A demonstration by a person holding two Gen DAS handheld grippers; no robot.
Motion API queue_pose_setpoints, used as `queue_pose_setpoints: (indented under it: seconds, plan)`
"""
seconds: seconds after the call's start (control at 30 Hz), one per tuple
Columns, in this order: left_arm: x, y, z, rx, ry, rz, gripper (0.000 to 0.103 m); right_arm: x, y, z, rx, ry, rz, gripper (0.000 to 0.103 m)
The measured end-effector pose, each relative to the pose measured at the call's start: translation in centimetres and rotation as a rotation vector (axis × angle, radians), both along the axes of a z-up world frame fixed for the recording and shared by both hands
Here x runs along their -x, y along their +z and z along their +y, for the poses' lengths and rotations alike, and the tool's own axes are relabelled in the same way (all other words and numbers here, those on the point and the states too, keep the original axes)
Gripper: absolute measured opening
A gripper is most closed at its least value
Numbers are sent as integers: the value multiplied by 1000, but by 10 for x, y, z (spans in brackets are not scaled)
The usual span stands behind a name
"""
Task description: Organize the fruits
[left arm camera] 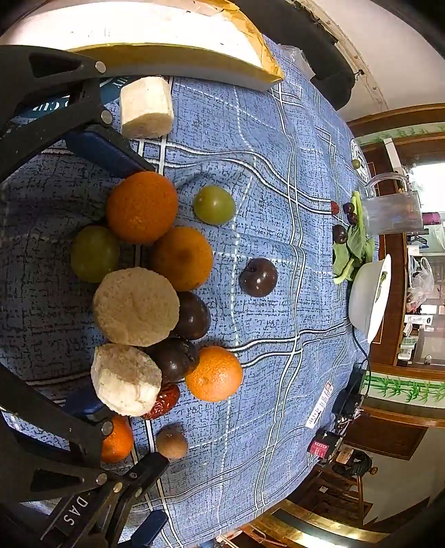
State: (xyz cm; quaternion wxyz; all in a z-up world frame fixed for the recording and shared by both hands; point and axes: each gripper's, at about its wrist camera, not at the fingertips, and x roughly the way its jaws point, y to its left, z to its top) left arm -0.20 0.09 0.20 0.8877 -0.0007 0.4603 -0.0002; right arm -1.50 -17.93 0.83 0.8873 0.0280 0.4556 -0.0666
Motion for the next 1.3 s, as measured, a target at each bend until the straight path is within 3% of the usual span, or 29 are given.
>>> queue_pose_setpoints:
  seconds: [0.27,0.4,0.67,0.83,0.97,1.1,1.3]
  plan:
    - [0,0,0,-1,0,1,103,0,0,0,0,-1,0,102]
    - [-5,0,2,-3,-55,43,103,1,0,0,-3,1,12,102]
    - [11,5,0,9,-107,51,101,-6,-1,-1,-10,4,41,102]
    - [39,31,9,17,-108,-40,101,0,2,-4,-32,21,41,102]
    - [64,51,21,6,-88,-105,101,23,22,-9,-89,0,-33,102]
    - [82,63,29,6,-79,-132,102,48,43,4,-64,13,-104,102]
    - [105,79,38,16,-91,-178,102,79,50,23,-66,16,-150,102]
